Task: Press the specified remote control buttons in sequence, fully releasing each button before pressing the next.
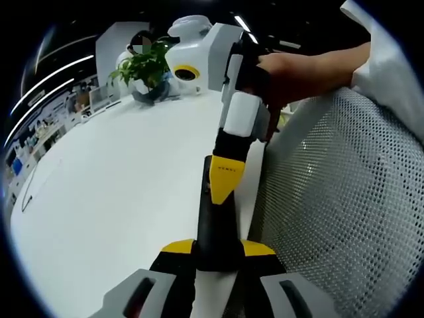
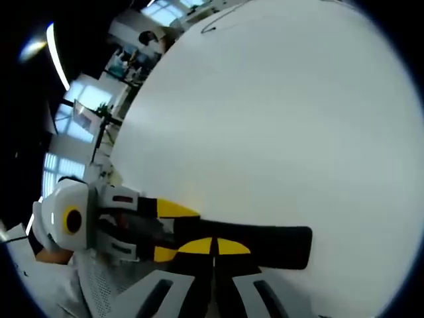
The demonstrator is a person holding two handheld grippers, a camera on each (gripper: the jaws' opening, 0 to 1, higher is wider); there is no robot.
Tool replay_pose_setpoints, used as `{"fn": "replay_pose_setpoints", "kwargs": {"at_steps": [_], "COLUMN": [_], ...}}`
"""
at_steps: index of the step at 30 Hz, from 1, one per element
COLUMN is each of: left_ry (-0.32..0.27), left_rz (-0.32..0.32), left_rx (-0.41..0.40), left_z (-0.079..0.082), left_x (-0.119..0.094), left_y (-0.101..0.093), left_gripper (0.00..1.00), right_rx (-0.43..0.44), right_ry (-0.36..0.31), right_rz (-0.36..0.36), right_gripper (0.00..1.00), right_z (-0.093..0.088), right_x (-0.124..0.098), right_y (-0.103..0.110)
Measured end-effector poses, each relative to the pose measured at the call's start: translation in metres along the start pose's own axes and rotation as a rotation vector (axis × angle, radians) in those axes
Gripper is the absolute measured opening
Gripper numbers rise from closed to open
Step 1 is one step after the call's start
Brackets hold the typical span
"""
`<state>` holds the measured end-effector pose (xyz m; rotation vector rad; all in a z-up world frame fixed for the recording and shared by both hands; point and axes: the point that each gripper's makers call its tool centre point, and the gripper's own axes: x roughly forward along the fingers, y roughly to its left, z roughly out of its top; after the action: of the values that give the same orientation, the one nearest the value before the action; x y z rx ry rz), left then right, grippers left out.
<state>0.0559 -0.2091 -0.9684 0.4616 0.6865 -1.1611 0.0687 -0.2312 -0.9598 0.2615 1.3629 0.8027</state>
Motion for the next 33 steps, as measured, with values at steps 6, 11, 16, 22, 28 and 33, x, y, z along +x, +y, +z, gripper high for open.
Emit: {"fn": "replay_pose_setpoints", "kwargs": {"at_steps": [6, 11, 16, 22, 28, 33], "left_ry": [0.0, -0.001, -0.001, -0.002, 0.0, 0.0], "left_rz": [0.006, 0.006, 0.008, 0.004, 0.002, 0.002], "left_rx": [0.007, 0.005, 0.005, -0.005, 0.012, 0.009], "left_z": [0.001, 0.0, 0.001, 0.001, 0.0, 0.0], "left_x": [0.001, 0.001, 0.0, 0.0, 0.0, 0.0], "left_y": [0.0, 0.0, 0.0, 0.0, 0.0, 0.0], "left_gripper": [0.24, 0.24, 0.24, 0.24, 0.24, 0.24], "right_rx": [-0.03, -0.059, -0.073, -0.113, -0.143, -0.137], "right_ry": [-0.005, -0.044, -0.005, 0.005, 0.005, 0.007], "right_rz": [-0.006, 0.035, 0.028, 0.014, -0.005, -0.005], "right_gripper": [0.0, 0.0, 0.0, 0.0, 0.0, 0.0], "right_z": [0.002, 0.007, 0.001, -0.001, 0.0, 0.0], "right_x": [-0.002, -0.002, 0.004, 0.006, 0.007, 0.007], "right_y": [0.0, 0.01, 0.011, 0.011, 0.011, 0.009]}}
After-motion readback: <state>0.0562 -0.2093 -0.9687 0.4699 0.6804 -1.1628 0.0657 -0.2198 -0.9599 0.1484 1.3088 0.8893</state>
